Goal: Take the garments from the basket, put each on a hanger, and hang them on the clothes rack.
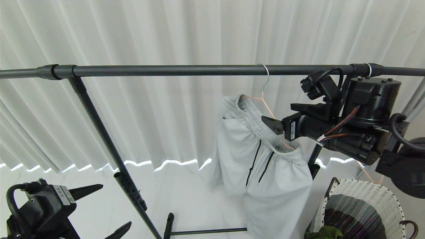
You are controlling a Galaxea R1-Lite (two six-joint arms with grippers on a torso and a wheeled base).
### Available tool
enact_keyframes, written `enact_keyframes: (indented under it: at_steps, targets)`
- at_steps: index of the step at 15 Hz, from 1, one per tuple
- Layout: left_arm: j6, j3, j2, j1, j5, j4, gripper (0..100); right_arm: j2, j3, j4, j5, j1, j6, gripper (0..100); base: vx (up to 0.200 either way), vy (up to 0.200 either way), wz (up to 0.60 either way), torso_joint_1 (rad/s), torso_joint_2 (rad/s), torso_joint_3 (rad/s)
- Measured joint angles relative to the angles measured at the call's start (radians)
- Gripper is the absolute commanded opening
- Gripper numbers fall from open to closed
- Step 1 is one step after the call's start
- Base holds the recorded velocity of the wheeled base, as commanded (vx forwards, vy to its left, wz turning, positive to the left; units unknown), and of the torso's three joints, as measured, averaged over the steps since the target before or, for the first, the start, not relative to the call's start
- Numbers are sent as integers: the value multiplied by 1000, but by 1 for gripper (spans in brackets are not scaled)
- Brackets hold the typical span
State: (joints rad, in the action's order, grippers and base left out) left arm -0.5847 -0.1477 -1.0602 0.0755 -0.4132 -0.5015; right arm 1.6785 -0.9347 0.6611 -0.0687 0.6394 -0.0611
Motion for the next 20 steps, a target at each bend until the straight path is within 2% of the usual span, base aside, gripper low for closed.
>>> enact_keyframes:
  at_steps: [2,4,7,11,13,15,16,18,19,20]
  targets:
    - [2,-1,0,-3,45,0,100,-41,27,-7,-7,4,-5,100,0,0,0,0,0,0]
    - [7,1,0,-4,99,0,100,-103,76,-38,-52,5,-13,100,-200,0,0,5,5,-2]
    - [9,4,0,-17,106,0,100,-193,132,-98,-122,4,-19,100,-200,0,0,4,1,1]
    - [30,4,0,-124,113,0,100,-319,207,-285,-254,-61,-79,100,-200,0,0,-1,5,1]
    - [72,10,5,-183,113,0,100,-381,255,-347,-273,-114,-119,100,-200,0,0,2,5,7]
    - [116,17,11,-231,114,0,100,-442,319,-375,-279,-197,-204,100,-100,0,0,-1,1,1]
    - [157,17,13,-244,119,0,100,-474,356,-376,-279,-250,-255,100,0,0,0,0,0,0]
    - [312,-2,15,-255,153,0,100,-532,425,-381,-280,-346,-330,100,0,0,0,0,0,0]
    - [356,-11,16,-255,179,0,100,-560,455,-381,-279,-382,-342,100,0,0,0,0,0,0]
    - [364,-13,16,-256,184,0,100,-581,477,-381,-278,-403,-342,100,0,0,0,0,0,0]
